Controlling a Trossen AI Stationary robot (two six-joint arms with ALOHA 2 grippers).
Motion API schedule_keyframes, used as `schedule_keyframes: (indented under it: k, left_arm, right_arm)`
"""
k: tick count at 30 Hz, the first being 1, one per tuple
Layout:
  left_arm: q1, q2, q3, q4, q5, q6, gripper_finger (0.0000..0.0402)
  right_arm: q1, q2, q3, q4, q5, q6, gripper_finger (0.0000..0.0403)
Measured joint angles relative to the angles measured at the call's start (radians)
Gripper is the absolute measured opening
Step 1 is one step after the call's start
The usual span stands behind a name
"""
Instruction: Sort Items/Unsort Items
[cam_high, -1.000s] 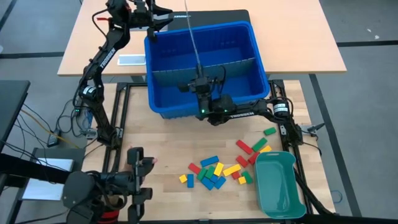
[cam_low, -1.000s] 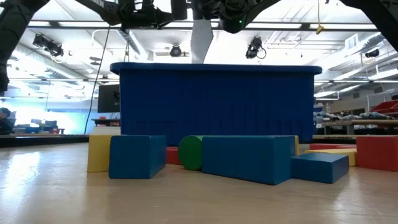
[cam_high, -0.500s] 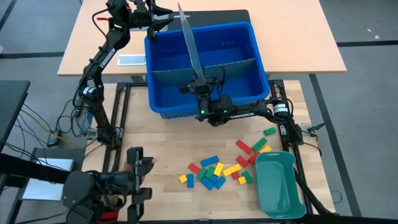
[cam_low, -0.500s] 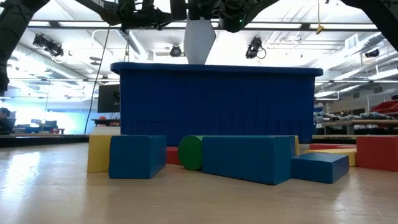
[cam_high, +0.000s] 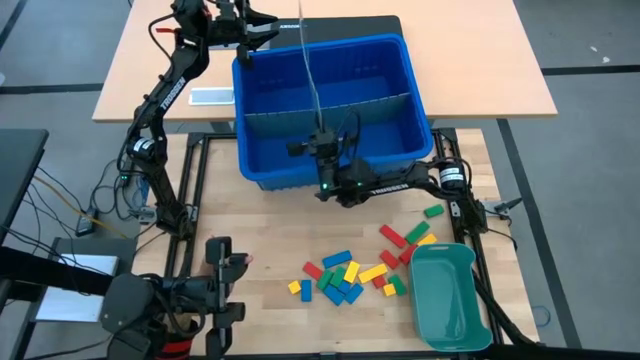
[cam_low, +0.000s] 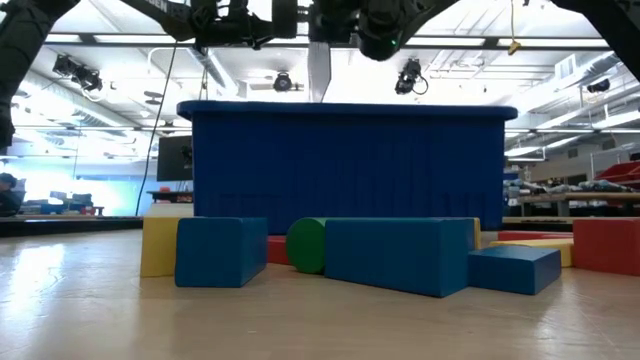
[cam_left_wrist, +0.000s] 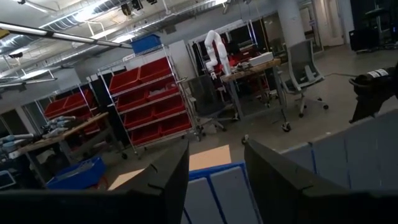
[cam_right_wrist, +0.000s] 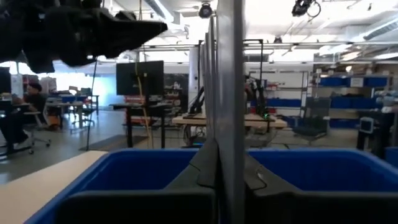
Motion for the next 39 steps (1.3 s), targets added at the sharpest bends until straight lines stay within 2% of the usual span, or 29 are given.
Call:
schedule_keyframes:
  k: [15,26,33,39]
  left_arm:
    - [0.000,0.000,0.000,-0.002,0.000,-0.002,0.0163]
    - [0.000,0.000,0.000,-0.002,0.000,-0.001,0.0163]
    - [0.000,0.000,0.000,-0.002,0.000,0.001,0.0163]
    - [0.000,0.000,0.000,-0.002,0.000,0.001,0.0163]
  right_arm:
    - [0.013,0.002,-0.122,0.011,0.091,0.113,0.0001]
    - [0.021,0.001,-0.123,0.067,0.114,0.115,0.0000]
    - [0.032,0.000,-0.061,0.065,0.118,0.028,0.0000]
    - [0.038,0.000,-0.057,0.049,0.159,0.019,0.0000]
